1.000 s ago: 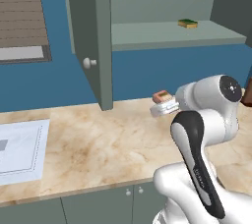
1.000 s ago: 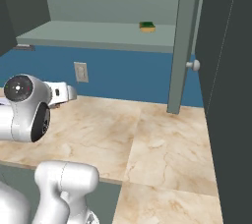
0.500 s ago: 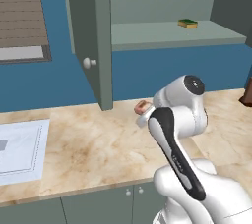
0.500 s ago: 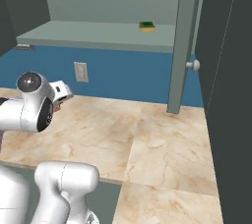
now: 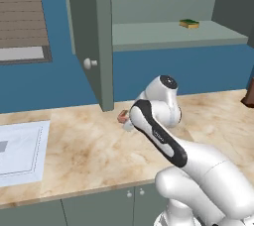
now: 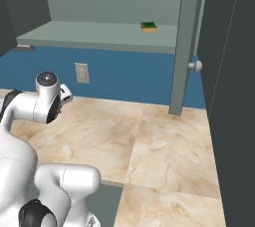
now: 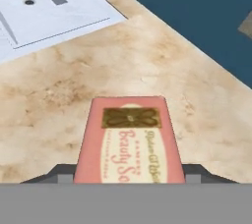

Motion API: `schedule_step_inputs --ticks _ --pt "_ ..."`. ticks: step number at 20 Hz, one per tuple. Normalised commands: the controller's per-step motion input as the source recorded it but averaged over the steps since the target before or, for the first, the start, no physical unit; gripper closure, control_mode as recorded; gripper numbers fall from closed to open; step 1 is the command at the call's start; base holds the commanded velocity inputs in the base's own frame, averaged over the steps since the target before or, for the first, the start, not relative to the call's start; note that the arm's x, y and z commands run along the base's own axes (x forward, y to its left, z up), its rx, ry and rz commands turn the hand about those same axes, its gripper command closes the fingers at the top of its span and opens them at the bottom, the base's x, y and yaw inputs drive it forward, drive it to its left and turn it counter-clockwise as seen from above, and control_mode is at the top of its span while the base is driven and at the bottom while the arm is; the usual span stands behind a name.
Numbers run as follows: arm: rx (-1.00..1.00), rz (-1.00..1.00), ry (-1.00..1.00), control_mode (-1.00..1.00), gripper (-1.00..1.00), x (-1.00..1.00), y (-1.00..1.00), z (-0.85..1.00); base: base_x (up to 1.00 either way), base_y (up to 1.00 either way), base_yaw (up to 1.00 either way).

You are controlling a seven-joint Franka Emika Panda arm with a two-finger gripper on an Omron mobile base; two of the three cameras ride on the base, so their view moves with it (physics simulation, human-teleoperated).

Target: Locate and retrieve the bar soap and sponge from the cabinet. Place them next to the sink.

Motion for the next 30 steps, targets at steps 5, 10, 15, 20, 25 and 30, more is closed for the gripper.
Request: schedule_step_inputs --ticks 5,10,15,20,25,30 --pt "0.03 0.16 -0.01 -1.0 1.0 0.29 0.42 -0.5 0.0 0.0 0.0" --pt "0.04 0.15 -0.03 -1.0 1.0 0.13 0.43 -0.37 0.0 0.0 0.0" --pt "-0.04 -0.03 0.03 -1.0 1.0 0.38 0.57 -0.08 0.0 0.0 0.0" --pt "0.0 0.04 0.0 -1.0 1.0 0.4 0.5 -0.14 0.0 0.0 0.0" --pt "0.0 0.17 0.02 -1.0 1.0 0.32 0.19 -0.09 0.0 0.0 0.0" --pt "0.0 0.15 0.03 -1.0 1.0 0.25 0.32 -0.06 0.0 0.0 0.0"
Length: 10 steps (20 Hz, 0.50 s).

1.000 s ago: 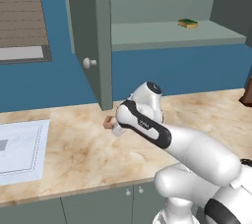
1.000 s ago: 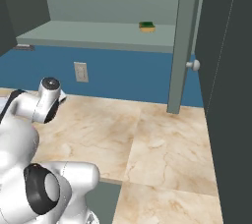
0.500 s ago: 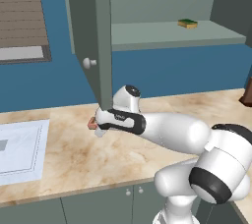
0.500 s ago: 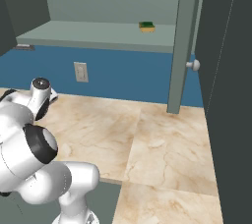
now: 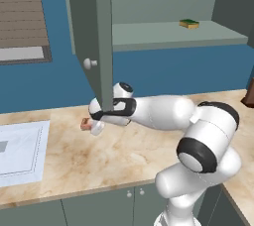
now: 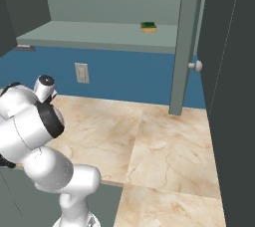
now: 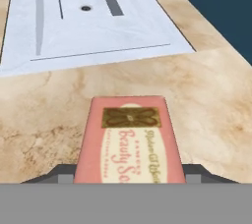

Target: Locate and retrieve the bar soap and sponge from the cabinet. Place them next to the sink.

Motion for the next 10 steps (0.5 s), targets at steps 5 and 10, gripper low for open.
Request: schedule_step_inputs --ticks 5,10 --pt "0.0 0.12 0.03 -1.0 1.0 0.18 0.34 -0.19 0.0 0.0 0.0" --pt "0.02 0.05 0.01 -1.0 1.0 0.1 0.29 -0.3 0.0 0.0 0.0"
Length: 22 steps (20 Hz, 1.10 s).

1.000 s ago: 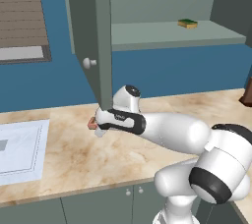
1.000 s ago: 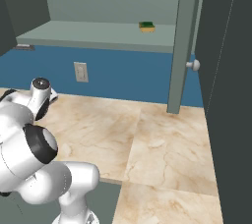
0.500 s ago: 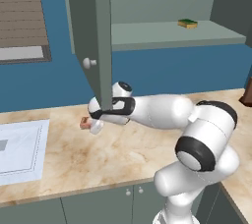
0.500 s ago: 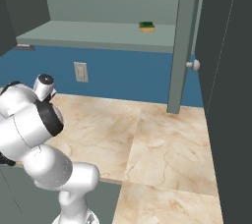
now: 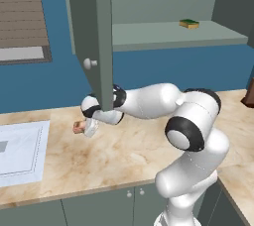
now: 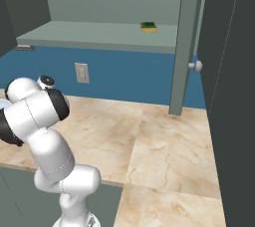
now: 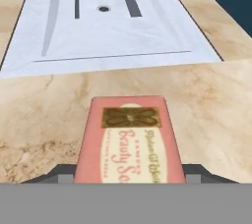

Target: Locate and retrieve the bar soap and sponge from the cabinet. Place them next to the sink.

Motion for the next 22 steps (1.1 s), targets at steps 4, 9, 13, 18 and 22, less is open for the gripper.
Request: schedule_step_inputs --ticks 4,9,13,18,22 --pt "0.01 0.0 -0.04 -1.0 1.0 0.11 0.35 -0.24 0.0 0.0 0.0" --pt "0.0 -0.03 -0.04 -1.0 1.0 0.09 0.39 -0.26 0.0 0.0 0.0" --pt "0.0 -0.05 -0.03 -1.0 1.0 0.2 0.22 -0.24 0.0 0.0 0.0" --pt "0.0 0.0 0.06 -1.0 1.0 0.32 0.17 -0.22 0.0 0.0 0.0" --pt "0.01 0.0 0.02 -1.0 1.0 0.28 0.31 -0.29 0.0 0.0 0.0"
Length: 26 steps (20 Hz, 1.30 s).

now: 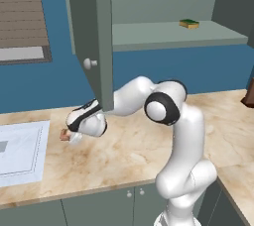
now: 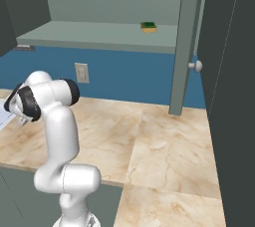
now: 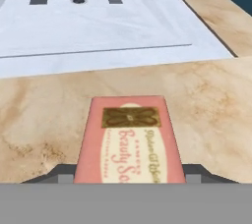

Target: Locate and retrieve the bar soap and sponge from the cabinet. Place them next to the sink.

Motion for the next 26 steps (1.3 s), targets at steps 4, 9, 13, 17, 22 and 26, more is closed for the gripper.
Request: schedule_step_inputs --ticks 4,9,13,17,22,26 --pt "0.01 0.0 0.0 -1.0 1.0 0.29 0.41 -0.3 0.0 0.0 0.0" --pt "0.0 0.0 0.0 -1.0 -1.0 0.22 0.24 -0.17 0.0 0.0 0.0" --pt "0.0 0.0 0.0 -1.0 -1.0 0.0 0.0 0.0 0.0 0.0 0.0" --pt "0.0 0.0 0.0 -1.0 -1.0 0.0 0.0 0.0 0.0 0.0 0.0" --pt "-0.02 0.0 0.0 -1.0 -1.0 0.0 -0.03 0.01 0.0 0.0 0.0" --pt "-0.04 -0.03 -0.02 -1.0 -1.0 -0.01 -0.41 0.39 0.0 0.0 0.0"
